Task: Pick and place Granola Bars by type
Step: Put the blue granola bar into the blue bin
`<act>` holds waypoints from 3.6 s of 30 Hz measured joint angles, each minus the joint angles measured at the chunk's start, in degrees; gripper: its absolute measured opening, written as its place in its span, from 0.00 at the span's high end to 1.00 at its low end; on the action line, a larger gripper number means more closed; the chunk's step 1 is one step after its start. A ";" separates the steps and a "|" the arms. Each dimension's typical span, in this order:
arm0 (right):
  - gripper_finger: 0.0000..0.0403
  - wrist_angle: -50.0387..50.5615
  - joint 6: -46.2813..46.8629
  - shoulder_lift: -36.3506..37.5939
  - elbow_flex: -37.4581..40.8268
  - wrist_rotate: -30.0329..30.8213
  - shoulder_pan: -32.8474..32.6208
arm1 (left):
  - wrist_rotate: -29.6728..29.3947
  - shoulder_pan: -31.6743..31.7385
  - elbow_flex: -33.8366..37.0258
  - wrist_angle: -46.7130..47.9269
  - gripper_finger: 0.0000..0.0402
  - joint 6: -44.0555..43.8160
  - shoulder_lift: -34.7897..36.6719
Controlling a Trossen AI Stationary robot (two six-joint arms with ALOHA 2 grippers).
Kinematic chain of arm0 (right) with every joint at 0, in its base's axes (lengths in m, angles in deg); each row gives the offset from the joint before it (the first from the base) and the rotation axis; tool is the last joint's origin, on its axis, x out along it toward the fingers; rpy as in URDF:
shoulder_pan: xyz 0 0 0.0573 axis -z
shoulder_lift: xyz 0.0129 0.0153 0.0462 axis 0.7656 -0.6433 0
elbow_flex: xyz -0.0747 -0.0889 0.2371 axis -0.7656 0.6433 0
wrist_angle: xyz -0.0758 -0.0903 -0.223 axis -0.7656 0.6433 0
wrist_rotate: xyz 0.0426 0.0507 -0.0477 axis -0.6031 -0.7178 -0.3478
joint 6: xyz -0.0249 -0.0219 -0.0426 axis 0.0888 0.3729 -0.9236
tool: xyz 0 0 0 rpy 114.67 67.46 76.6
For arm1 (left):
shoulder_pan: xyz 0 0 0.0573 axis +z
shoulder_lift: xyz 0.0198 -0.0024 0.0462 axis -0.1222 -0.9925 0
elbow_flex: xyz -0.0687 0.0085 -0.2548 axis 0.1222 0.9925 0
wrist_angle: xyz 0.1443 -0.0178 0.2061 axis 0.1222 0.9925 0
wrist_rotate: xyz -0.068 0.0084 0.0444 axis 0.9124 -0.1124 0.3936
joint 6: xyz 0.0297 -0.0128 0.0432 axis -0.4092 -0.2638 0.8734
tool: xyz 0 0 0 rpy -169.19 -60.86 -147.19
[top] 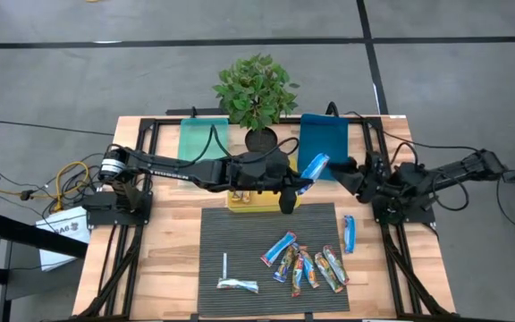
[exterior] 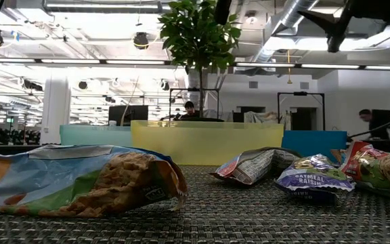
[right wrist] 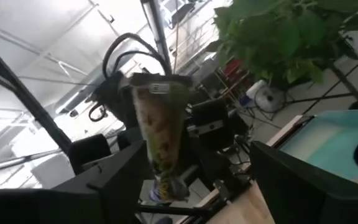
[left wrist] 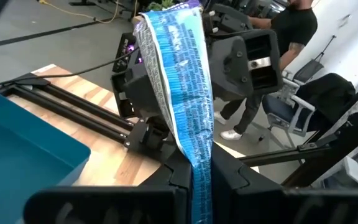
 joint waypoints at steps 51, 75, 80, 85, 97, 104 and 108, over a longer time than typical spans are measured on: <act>0.90 4.77 -1.20 -13.87 -10.46 -8.81 6.96 | 2.27 3.04 0.07 6.08 0.63 -2.47 -0.02; 0.95 32.08 -11.72 -9.47 -10.43 -11.28 19.32 | 7.10 3.30 0.07 10.45 0.34 -4.78 -0.01; 0.95 38.08 -17.81 -7.32 -11.14 -11.26 23.21 | 7.10 3.30 0.07 10.34 0.34 -4.79 -0.02; 0.93 48.90 -27.18 -8.88 -16.73 -10.84 25.98 | 7.10 3.32 0.07 10.26 0.34 -4.79 -0.02; 0.93 71.56 -43.14 -21.27 -32.16 -10.67 30.95 | 7.03 3.32 0.07 10.26 0.34 -4.79 -0.02; 0.92 80.41 -47.65 -31.33 -38.00 -10.52 31.97 | 6.80 3.34 0.07 10.39 0.34 -4.25 -0.02; 0.92 82.52 -50.81 -37.31 -40.48 -10.47 32.14 | 6.70 3.37 0.07 10.61 0.34 -4.09 -0.02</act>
